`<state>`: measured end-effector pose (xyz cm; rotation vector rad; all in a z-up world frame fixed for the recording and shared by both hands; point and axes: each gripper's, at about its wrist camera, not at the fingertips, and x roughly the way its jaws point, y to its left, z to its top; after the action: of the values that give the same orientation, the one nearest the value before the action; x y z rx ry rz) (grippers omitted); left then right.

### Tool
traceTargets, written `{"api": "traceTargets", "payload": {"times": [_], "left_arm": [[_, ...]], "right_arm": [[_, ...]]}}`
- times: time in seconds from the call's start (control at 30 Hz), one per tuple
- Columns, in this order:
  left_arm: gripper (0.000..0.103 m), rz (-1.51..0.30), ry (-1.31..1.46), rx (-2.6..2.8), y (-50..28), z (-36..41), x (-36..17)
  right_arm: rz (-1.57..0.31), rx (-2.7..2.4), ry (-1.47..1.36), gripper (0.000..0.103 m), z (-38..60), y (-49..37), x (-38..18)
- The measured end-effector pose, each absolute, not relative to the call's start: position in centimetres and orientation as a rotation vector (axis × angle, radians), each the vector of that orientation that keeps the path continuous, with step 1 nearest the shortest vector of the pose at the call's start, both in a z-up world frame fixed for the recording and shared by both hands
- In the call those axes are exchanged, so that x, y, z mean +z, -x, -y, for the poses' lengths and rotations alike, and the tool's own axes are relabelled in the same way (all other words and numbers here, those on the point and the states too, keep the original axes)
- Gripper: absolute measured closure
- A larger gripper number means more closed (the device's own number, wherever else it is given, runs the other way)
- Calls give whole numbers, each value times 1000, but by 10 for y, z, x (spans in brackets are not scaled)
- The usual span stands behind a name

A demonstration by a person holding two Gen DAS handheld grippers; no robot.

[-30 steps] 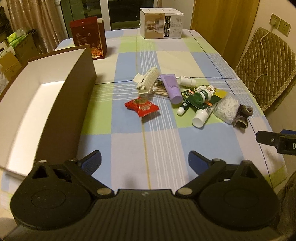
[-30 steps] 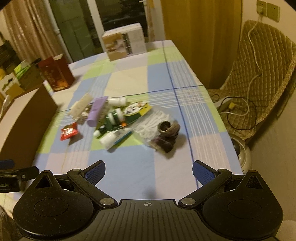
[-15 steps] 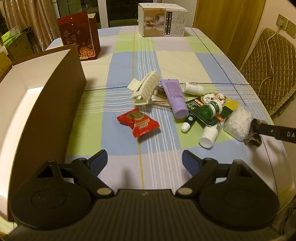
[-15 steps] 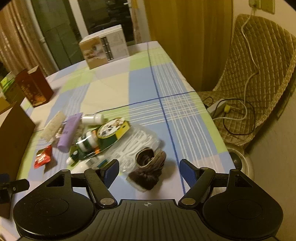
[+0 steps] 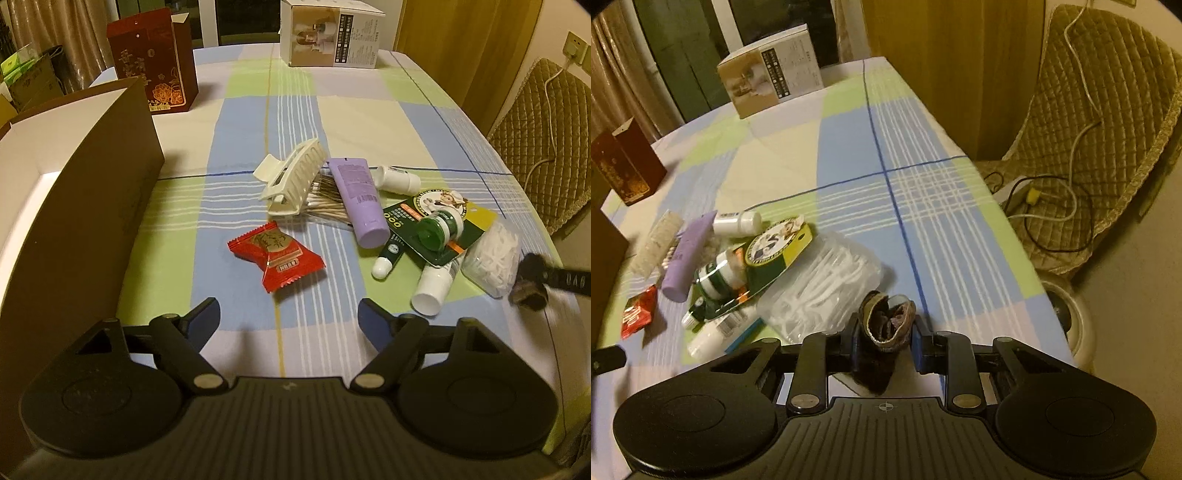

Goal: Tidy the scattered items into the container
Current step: 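Grasp the dark scrunchie with the right tool while the left tool grasps the red candy packet, then carry the red candy packet with the left tool while the right tool carries the scrunchie over the box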

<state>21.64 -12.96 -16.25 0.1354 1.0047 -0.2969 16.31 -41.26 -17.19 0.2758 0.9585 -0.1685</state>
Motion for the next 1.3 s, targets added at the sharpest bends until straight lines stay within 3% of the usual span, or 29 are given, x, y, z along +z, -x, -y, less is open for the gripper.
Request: {"api": "traceTargets", "payload": {"times": [0.07,0.67,0.73,0.93,1.3], "left_arm": [[26,-1004,-134,-296,-217,129,-163],[29,-1007,-28,-222,-273,132,-177],[35,-1013,-49,-225,-278,135,-181],[74,-1064,-96,-257,-285,136,-201],[80,-1060,-169,-365,-239,128,-200]], "right_arm": [[-954,-163,-252,78,410,-161,-170],[-946,-210,-315,79,424,-162,-168],[-946,-210,-325,79,425,-162,-168],[-946,-200,-315,78,423,-163,-167],[-1000,-177,-219,79,411,-168,-173]]}}
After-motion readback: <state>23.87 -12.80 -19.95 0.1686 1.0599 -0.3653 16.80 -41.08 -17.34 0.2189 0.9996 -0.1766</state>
